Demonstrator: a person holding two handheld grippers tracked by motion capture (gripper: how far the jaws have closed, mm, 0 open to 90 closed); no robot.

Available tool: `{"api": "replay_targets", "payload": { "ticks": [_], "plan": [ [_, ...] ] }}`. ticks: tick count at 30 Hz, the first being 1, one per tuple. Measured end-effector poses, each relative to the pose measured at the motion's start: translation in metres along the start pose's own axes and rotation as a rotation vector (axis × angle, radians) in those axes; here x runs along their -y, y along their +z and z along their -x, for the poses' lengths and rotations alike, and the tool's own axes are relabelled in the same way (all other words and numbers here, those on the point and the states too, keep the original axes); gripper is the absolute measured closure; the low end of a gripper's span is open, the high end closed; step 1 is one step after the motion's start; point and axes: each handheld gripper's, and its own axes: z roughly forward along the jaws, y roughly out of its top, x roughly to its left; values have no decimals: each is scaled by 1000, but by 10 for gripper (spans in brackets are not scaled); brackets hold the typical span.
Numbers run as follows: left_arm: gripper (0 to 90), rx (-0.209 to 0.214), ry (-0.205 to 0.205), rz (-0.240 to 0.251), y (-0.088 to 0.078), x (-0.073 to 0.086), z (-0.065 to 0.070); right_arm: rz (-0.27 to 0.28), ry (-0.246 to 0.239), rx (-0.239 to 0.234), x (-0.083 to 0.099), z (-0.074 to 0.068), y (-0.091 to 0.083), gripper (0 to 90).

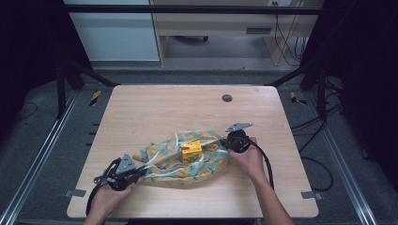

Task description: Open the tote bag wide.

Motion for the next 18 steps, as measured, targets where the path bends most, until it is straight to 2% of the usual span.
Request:
{"api": "replay_targets", "payload": {
  "ticks": [12, 15, 18],
  "plan": [
    [893, 19, 5, -31, 2, 1, 7, -8, 7, 19, -6, 4, 8, 900],
    [894, 23, 12, -41, 4, 1, 9, -4, 7, 47, -6, 3, 10, 900],
    [894, 23, 15, -46, 4, 1, 11, -3, 6, 56, -7, 3, 12, 900]
  ]
}}
